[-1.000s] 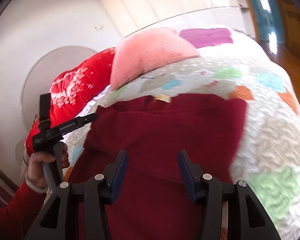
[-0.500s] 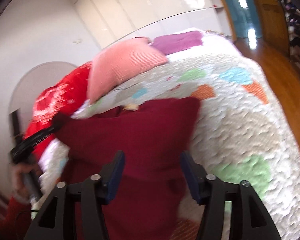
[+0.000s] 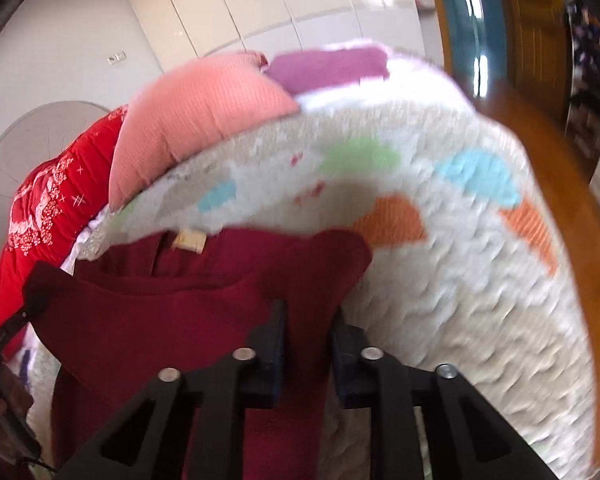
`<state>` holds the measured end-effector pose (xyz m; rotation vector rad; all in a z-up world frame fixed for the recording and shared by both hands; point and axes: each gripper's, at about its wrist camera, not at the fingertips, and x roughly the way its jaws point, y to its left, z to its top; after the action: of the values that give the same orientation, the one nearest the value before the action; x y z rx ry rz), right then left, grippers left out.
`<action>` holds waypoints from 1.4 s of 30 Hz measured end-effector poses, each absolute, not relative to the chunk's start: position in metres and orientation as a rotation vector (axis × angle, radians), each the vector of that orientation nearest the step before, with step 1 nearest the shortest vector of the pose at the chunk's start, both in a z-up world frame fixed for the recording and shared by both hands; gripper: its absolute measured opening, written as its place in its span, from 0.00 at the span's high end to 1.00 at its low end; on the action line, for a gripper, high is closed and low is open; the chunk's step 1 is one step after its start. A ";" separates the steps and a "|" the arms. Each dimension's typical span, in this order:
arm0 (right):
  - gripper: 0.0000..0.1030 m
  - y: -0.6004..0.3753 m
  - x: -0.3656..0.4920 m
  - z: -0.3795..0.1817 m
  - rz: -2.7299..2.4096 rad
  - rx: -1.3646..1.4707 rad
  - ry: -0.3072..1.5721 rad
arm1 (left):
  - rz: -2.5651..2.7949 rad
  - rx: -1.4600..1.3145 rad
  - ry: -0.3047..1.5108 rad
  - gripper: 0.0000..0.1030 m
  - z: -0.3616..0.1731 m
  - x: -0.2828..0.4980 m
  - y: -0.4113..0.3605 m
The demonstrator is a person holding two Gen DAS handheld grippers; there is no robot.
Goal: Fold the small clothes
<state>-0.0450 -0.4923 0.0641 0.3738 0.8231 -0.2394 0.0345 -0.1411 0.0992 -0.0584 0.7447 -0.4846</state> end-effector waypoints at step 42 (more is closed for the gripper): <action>0.61 -0.419 -0.148 0.077 -0.220 0.293 0.892 | -0.357 0.142 0.851 0.79 0.067 -0.011 -0.146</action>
<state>-0.1480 -0.4194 0.0768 0.2930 0.8923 -0.2197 -0.0111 -0.1461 0.0666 0.1422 0.8513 -0.3571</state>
